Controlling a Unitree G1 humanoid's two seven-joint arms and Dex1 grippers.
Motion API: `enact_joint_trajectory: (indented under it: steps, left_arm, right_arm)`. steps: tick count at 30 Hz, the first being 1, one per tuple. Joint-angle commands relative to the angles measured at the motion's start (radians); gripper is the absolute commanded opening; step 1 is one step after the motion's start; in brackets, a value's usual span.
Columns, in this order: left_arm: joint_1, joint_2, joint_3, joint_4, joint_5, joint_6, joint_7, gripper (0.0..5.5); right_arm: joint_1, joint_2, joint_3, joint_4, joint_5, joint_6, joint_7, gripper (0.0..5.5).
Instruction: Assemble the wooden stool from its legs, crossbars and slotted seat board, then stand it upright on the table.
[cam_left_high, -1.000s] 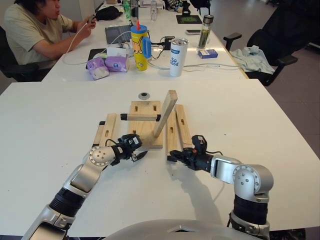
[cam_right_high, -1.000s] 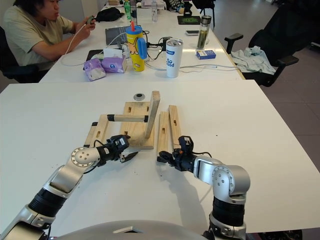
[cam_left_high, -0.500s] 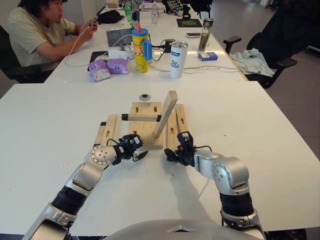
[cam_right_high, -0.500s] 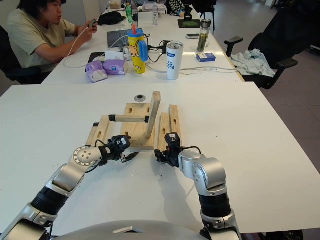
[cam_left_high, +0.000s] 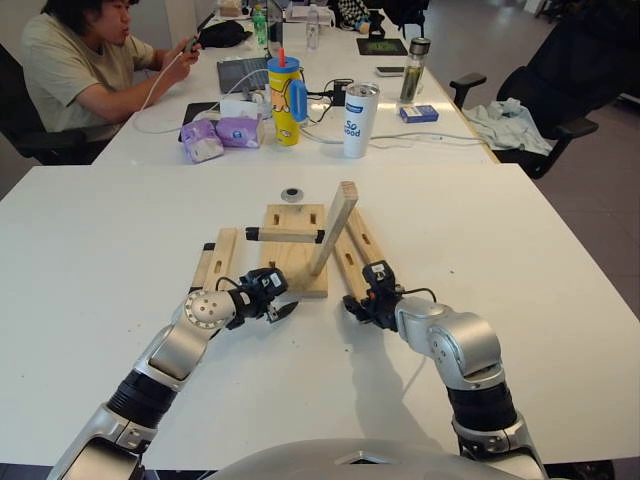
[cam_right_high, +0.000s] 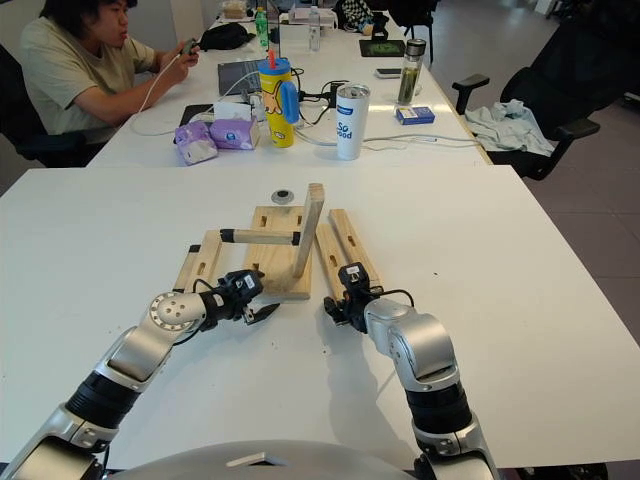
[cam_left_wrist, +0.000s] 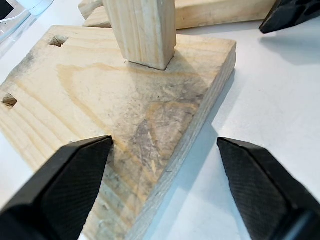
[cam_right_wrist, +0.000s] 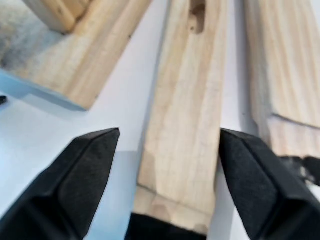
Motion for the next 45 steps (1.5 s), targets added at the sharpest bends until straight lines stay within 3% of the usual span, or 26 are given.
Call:
enact_joint_trajectory:
  steps: [1,6,12,17,25,33,39,41,45]
  left_arm:
    - [0.061,0.014,-0.055,0.117,0.030,0.092,-0.036,3.87]
    - [0.038,0.013,-0.062,0.138,0.035,0.081,-0.042,3.87]
    - [0.034,0.004,-0.068,0.142,0.048,0.073,-0.022,3.87]
    - [0.046,-0.005,-0.075,0.137,0.058,0.073,-0.009,3.87]
    - [0.045,-0.012,-0.040,0.108,0.050,0.018,0.027,3.87]
    - [0.067,-0.033,0.103,-0.030,-0.078,-0.108,0.019,3.87]
    - [0.116,-0.002,0.212,-0.240,-0.334,0.040,-0.124,3.87]
    - [0.101,0.004,0.284,-0.292,-0.470,0.142,-0.155,4.18]
    - [0.049,0.007,0.443,-0.351,-0.767,0.340,-0.173,4.81]
  right_arm:
    - [-0.041,0.004,0.004,0.093,-0.032,-0.080,0.003,3.53]
    - [-0.066,0.008,0.026,0.232,-0.081,-0.190,0.006,3.53]
    - [-0.063,0.027,0.024,0.298,-0.089,-0.240,0.020,2.53]
    - [-0.055,0.018,0.040,0.291,-0.110,-0.268,0.034,2.09]
    - [-0.060,0.076,-0.061,0.209,-0.081,-0.509,0.029,2.08]
    - [-0.105,0.080,-0.203,0.170,-0.051,-0.676,0.028,2.08]
    - [-0.200,0.050,-0.341,0.144,0.178,-0.718,0.210,2.08]
    - [-0.219,-0.019,-0.336,0.088,0.273,-0.668,0.334,2.08]
    - [-0.289,-0.080,-0.469,0.025,0.603,-0.534,0.430,2.07]
